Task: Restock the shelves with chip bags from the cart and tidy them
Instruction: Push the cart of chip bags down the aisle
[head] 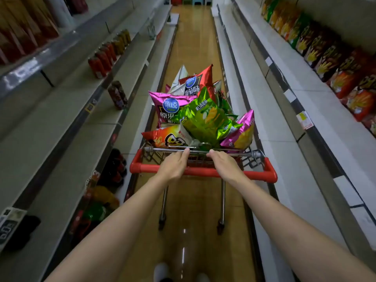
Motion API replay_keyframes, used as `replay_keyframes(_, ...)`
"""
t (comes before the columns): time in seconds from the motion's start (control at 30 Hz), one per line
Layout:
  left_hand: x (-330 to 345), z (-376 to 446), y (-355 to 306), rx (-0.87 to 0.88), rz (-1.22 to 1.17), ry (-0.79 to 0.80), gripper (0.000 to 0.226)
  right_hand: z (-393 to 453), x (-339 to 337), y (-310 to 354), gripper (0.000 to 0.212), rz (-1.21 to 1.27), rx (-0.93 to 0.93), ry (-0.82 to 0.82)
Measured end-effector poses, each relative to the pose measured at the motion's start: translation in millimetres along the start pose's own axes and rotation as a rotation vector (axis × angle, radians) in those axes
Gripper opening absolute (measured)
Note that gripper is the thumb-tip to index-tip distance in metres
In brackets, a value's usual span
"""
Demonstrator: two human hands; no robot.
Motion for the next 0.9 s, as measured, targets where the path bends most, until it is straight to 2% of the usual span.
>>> replay_keyframes(0.1,13,10,19,-0.033,0.272,0.018,0.061,13,10,-20,0.049,-0.221,0.015,0.051)
replay_keyframes(0.23,25,19,27,0.010,0.494,0.033,0.055,22,30,-45,0.052,-0.558,0.046,0.164)
replay_keyframes(0.43,23,34,19,0.049,0.702,0.018,0.047,25,34,-42,0.059,-0.786,-0.062,0.037)
replay_keyframes(0.53,25,43,17,0.089,0.759,-0.009,0.042,26,33,-42,0.059,-0.817,-0.081,-0.019)
replay_keyframes(0.63,30,52,23,0.139,0.796,-0.026,0.044,28,34,-34,0.055,-0.865,-0.179,-0.085)
replay_keyframes(0.73,29,56,29,0.124,0.738,-0.041,0.043,33,37,-29,0.041,-0.853,-0.228,-0.046)
replay_keyframes(0.9,27,62,25,0.134,0.695,-0.042,0.042,50,30,-32,0.053,-0.878,-0.180,-0.078)
Point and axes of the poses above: each hand's wrist, its own z-axis towards the middle knuckle, its own x-axis out of the palm, y = z × x, the point moved 7 cm from there along z, towards the middle knuckle, and after that the axes turned 1 degree about z, right-handed, at the moved point
